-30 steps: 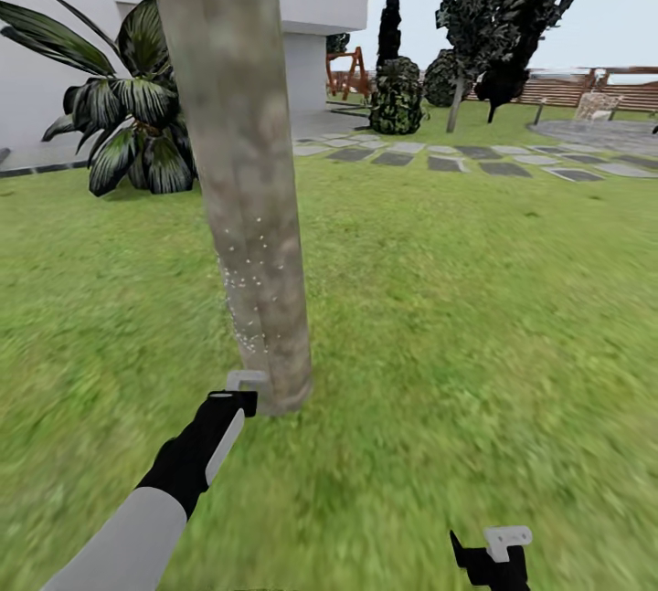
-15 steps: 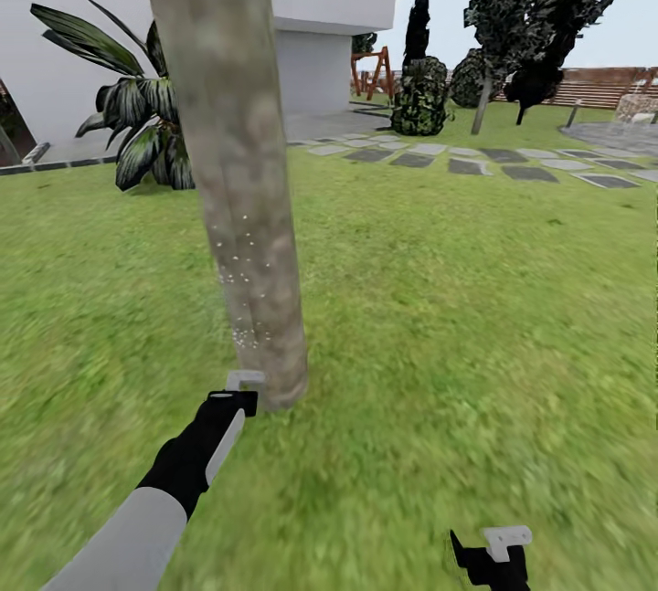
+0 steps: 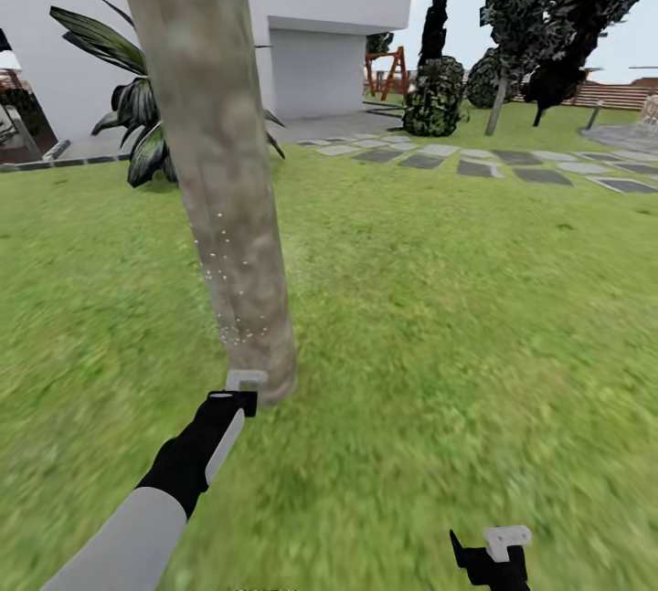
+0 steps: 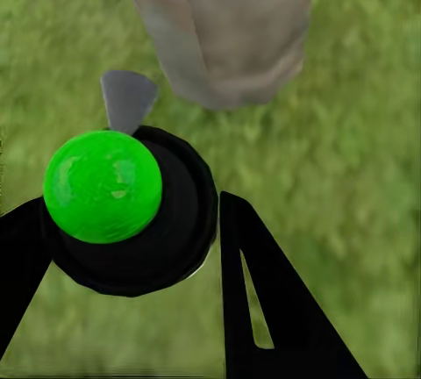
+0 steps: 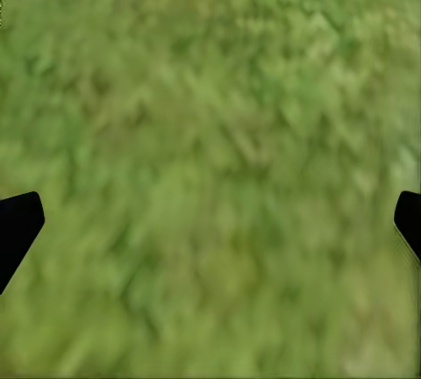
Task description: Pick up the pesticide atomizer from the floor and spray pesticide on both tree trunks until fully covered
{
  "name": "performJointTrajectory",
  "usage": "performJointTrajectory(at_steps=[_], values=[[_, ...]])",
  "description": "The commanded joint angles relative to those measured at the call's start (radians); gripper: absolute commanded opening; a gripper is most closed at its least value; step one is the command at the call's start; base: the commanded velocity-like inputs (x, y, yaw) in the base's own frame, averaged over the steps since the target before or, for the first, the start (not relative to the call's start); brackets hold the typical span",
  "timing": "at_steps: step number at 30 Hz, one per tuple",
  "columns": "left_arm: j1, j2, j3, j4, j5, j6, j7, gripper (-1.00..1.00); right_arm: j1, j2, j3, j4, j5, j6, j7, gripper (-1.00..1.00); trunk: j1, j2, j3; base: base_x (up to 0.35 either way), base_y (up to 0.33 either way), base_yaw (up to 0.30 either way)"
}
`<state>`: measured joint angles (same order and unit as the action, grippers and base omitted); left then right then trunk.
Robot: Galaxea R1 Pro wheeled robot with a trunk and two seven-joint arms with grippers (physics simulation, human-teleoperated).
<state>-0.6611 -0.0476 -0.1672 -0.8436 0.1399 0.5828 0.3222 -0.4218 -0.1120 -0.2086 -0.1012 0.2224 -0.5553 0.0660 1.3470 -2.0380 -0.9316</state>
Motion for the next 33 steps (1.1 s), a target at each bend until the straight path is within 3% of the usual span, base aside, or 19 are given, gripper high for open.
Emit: performJointTrajectory(at_steps=[1,8,19,33], values=[[0.000,0.000,0.000,0.000,-0.001,0.000,0.000,-1.00,0.000,0.000,0.000,0.000,0.000,0.000,0.000,1.00,0.000,0.000,0.000,0.054,-0.295,0.275],[0.000,0.000,0.000,0.000,0.000,0.000,0.000,-1.00,0.000,0.000,0.000,0.000,0.000,0.000,0.000,1.00,0.000,0.000,0.000,0.106,-0.291,0.269],[0.000,0.000,0.000,0.000,-0.001,0.000,0.000,-1.00,0.000,0.000,0.000,0.000,0.000,0.000,0.000,1.00,0.000,0.000,0.000,0.122,-0.286,0.043],[0.000,0.000,0.000,0.000,-0.003,0.000,0.000,-1.00,0.000,0.000,0.000,0.000,0.000,0.000,0.000,1.00,0.000,0.000,0.000,0.128,-0.225,0.270]])
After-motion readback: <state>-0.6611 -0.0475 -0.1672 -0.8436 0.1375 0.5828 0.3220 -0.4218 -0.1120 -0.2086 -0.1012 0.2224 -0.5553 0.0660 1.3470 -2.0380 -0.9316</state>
